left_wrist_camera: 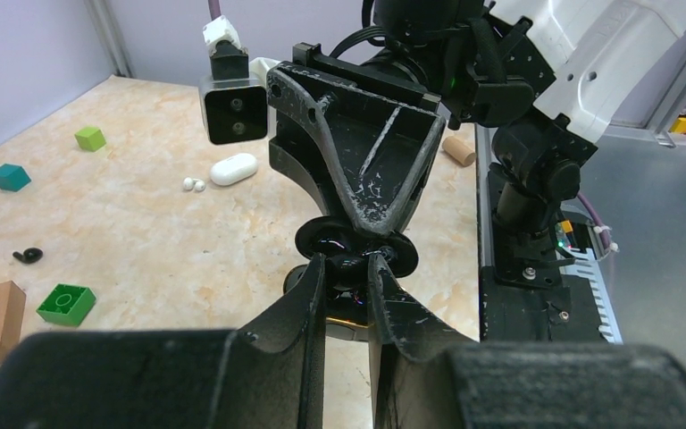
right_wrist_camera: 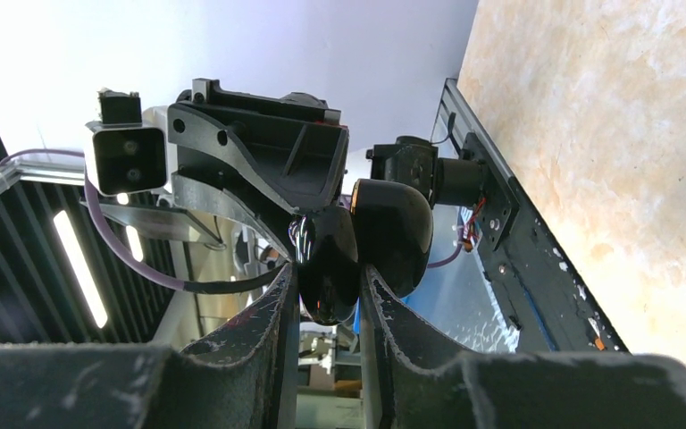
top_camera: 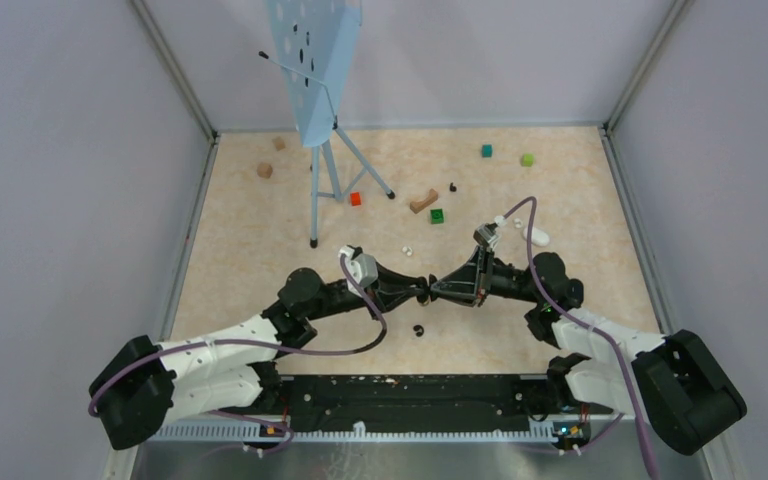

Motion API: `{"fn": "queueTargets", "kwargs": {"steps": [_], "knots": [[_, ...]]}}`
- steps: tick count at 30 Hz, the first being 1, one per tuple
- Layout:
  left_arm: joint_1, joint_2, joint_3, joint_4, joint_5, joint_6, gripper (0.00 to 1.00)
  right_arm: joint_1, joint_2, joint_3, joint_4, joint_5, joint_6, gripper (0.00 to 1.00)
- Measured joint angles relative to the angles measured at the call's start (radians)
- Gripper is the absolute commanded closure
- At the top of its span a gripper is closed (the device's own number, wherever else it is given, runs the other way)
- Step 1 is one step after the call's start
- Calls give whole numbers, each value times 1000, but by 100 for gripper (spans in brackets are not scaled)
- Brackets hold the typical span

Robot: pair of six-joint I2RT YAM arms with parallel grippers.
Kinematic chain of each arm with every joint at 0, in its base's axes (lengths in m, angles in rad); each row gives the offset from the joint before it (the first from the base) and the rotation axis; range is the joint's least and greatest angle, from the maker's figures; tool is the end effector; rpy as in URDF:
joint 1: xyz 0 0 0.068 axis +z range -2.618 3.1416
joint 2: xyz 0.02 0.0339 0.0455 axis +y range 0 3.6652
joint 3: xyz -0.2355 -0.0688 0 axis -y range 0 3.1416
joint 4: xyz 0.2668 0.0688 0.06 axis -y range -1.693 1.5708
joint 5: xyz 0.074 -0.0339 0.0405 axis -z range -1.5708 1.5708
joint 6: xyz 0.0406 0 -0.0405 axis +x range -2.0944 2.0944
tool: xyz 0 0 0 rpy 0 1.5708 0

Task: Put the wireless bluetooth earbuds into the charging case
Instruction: Insert the left earbud into the left side groove of the charging case.

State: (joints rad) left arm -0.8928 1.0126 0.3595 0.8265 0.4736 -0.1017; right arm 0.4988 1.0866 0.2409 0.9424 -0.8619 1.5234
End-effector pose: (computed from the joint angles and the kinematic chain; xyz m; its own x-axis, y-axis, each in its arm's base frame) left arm 0.1437 -0.2080 0.2178 0.0087 -0.1548 -0.9879 0.9808 0.1936 -0.0217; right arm 0.1892 0.1381 0.1717 -0.9698 0.2122 -0.1204 -0.1309 -0.0362 0.9907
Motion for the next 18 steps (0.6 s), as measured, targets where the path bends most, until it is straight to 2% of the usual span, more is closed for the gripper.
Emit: {"fn": "queueTargets", "kwargs": {"steps": [3,18], "knots": [[0,1,21,-37,0,6,100,0,0,0,0,4,0,100],[-2,3,143,-246,-50,-37,100,0,0,0,17,13,0,100]]}}
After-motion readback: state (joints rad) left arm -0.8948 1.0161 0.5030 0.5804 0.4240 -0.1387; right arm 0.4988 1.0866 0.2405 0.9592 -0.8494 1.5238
